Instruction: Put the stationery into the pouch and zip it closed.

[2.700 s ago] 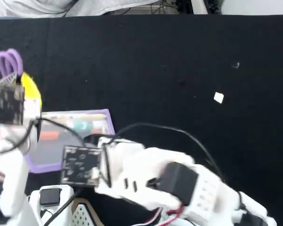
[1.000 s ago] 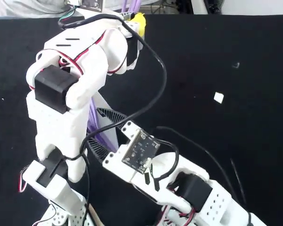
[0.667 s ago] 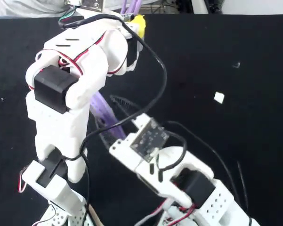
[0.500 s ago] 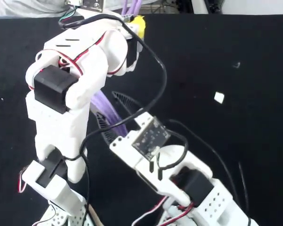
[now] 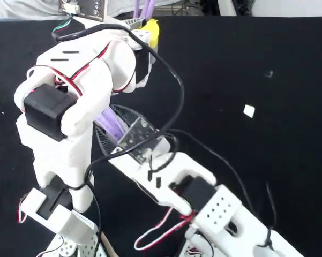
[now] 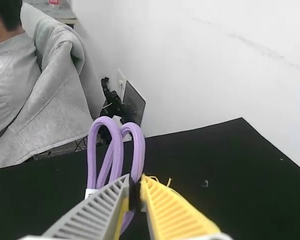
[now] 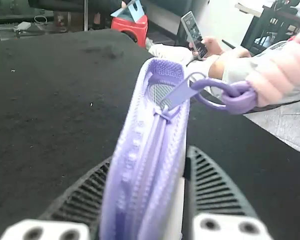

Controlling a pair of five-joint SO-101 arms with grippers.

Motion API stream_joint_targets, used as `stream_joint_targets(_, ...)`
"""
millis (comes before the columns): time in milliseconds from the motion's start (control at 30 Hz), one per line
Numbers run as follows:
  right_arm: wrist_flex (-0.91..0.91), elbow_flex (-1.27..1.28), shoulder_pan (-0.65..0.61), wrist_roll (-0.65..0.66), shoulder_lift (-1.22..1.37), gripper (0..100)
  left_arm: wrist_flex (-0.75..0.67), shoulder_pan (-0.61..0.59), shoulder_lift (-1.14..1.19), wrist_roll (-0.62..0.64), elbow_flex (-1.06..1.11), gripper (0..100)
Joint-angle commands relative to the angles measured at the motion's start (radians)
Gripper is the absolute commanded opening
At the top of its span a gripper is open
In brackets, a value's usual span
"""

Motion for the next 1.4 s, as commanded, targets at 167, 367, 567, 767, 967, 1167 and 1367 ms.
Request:
stream_joint_targets(167, -0.015, -0.033, 0.063, 0.0, -0.076, 1.1, 0.014, -0.153, -0.035, 0.0, -0.035, 3)
stream_joint_targets(367, 0.1, -0.008, 0.158, 0.0, -0.211, 1.1, 0.051, -0.303, -0.038, -0.003, -0.064, 3)
stream_joint_targets(567, 0.253, -0.047, 0.163, 0.002, -0.262, 1.1, 0.158, -0.453, -0.037, -0.005, -0.15, 3)
stream_joint_targets(767, 0.258, -0.024, 0.163, 0.023, -0.26, 1.1, 0.164, -0.648, -0.037, -0.068, -0.214, 3)
stream_joint_targets(967, 0.275, -0.024, 0.163, 0.029, -0.259, 1.1, 0.163, -0.806, -0.023, -0.081, -0.206, 3)
stream_joint_targets(1167, 0.265, -0.042, 0.187, 0.029, -0.193, 1.1, 0.161, -0.862, -0.025, -0.16, -0.143, 3)
stream_joint_targets(1367, 0.265, -0.088, 0.212, 0.031, -0.077, 1.1, 0.161, -0.897, -0.026, -0.196, -0.044, 3)
